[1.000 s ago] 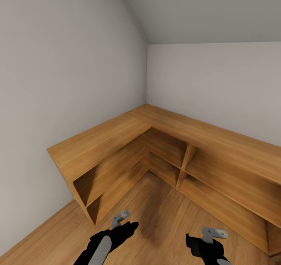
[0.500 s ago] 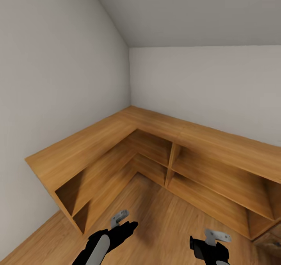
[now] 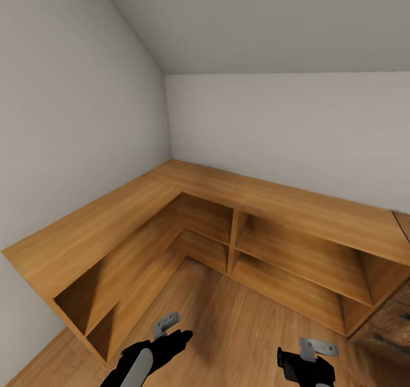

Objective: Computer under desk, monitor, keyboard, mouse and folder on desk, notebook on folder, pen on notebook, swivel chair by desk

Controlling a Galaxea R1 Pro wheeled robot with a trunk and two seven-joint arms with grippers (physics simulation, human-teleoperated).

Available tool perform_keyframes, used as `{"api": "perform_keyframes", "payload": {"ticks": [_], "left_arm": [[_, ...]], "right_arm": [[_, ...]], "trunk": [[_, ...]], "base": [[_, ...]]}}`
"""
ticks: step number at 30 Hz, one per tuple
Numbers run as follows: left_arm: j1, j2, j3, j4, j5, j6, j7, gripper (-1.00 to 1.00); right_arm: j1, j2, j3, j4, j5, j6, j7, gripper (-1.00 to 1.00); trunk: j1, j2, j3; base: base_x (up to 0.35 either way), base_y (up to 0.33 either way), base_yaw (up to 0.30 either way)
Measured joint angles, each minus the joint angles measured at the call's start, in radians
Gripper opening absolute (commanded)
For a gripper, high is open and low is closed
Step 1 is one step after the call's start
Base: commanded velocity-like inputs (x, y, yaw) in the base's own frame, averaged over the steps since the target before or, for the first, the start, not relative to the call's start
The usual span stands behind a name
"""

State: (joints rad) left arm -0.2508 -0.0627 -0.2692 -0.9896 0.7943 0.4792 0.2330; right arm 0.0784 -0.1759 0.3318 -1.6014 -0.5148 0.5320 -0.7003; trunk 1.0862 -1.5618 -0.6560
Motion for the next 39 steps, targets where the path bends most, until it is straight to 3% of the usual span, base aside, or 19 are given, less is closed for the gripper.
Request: {"api": "perform_keyframes", "payload": {"ticks": [22,26,27,29,33,39], "left_arm": [[0.001,0.001,-0.002,0.012,0.0,-0.001,0.001,1.0],[0.0,0.0,0.013,0.014,0.009,0.001,0.003,1.0],[0.0,0.0,0.02,0.014,0.012,0.002,0.004,1.0],[0.0,-0.001,0.068,0.007,0.049,0.009,0.006,1.0],[0.0,0.001,0.105,0.002,0.103,0.018,0.007,1.0],[-0.001,0.0,0.117,0.001,0.125,0.023,0.008,1.0]], "right_arm": [[0.001,-0.001,0.001,0.0,-0.002,0.0,0.004,1.0],[0.002,-0.001,0.001,0.0,-0.002,0.0,0.003,1.0],[0.002,-0.001,0.001,0.0,-0.001,0.0,0.003,1.0],[0.003,0.0,0.001,0.0,-0.001,0.0,0.002,1.0],[0.003,0.0,0.0,0.0,-0.002,0.0,0.002,1.0],[0.003,0.0,0.0,0.0,-0.002,0.0,0.0,1.0]], "trunk": [[0.0,0.0,0.023],[0.0,0.0,0.027],[0.0,0.0,0.028],[0.004,-0.007,0.027],[0.019,-0.035,0.019],[0.042,-0.077,0.006]], "base": [[0.208,0.201,-0.257],[0.035,0.026,-0.262],[0.014,0.011,-0.262],[0.008,0.006,-0.262],[0.004,0.003,-0.261],[0.001,0.001,-0.26]]}}
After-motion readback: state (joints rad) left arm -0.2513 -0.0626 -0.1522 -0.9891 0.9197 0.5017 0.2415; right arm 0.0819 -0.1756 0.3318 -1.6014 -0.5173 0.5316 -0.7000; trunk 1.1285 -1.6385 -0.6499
